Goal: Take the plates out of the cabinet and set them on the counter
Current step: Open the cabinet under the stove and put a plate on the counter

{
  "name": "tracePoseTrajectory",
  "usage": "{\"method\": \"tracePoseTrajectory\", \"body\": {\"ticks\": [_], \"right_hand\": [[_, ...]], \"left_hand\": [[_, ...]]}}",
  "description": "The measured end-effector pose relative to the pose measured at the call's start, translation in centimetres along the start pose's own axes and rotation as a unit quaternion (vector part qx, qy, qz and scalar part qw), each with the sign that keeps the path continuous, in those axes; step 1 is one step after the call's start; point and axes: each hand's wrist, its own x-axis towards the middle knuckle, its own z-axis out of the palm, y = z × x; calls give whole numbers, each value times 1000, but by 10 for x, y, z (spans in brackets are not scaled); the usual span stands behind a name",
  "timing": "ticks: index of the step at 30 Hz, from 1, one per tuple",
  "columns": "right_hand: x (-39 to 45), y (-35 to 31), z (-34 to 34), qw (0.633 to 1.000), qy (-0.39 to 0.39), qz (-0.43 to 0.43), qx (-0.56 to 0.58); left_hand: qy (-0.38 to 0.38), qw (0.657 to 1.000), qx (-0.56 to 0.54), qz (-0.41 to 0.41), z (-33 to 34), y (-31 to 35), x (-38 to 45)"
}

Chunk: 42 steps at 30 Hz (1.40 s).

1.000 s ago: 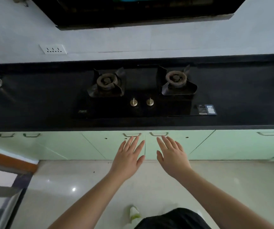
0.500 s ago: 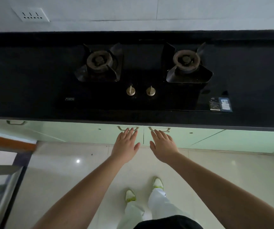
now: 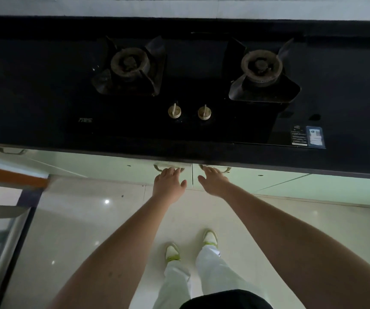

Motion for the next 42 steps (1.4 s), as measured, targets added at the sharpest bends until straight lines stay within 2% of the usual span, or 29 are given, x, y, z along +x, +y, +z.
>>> {"method": "tracePoseTrajectory", "body": {"ticks": [5,10,14,18,20,22,28,30,32,33,35,36,39,42], "right_hand": [[0,-1,-1,999,-13,25,31],[-29,5,22,996,25,18,79],[-52,10,45,1000,14,24,14],[-86,17,70,999,11,50,2],[-106,24,87,996,48,67,-37],[-129,30,106,990,93,104,-22],[-174,50,140,960,142,217,102],[-187,52,148,934,206,243,162],[-202,55,154,926,288,209,125],[-208,61,156,938,293,173,65],[-215,72,158,964,238,92,-78],[-219,77,158,969,205,84,-112],[-229,93,157,970,139,131,-154],[-240,111,157,966,105,173,-159]], "left_hand": [[-6,1000,-16,-26,9,-2,-19],[9,997,-64,-28,24,-17,-49],[16,996,-78,-34,37,-31,-76],[-18,999,-42,-21,49,-54,-112],[-8,996,-75,-56,53,-68,-136],[-7,995,-67,-69,60,-85,-157],[40,991,-82,-97,80,-126,-194],[95,981,-126,-117,85,-128,-205],[159,976,-120,-83,87,-130,-213],[175,980,-85,-44,88,-131,-215],[163,986,15,42,89,-133,-214],[143,985,67,69,87,-134,-211],[94,975,183,87,79,-131,-209],[63,970,207,107,73,-124,-209]]}}
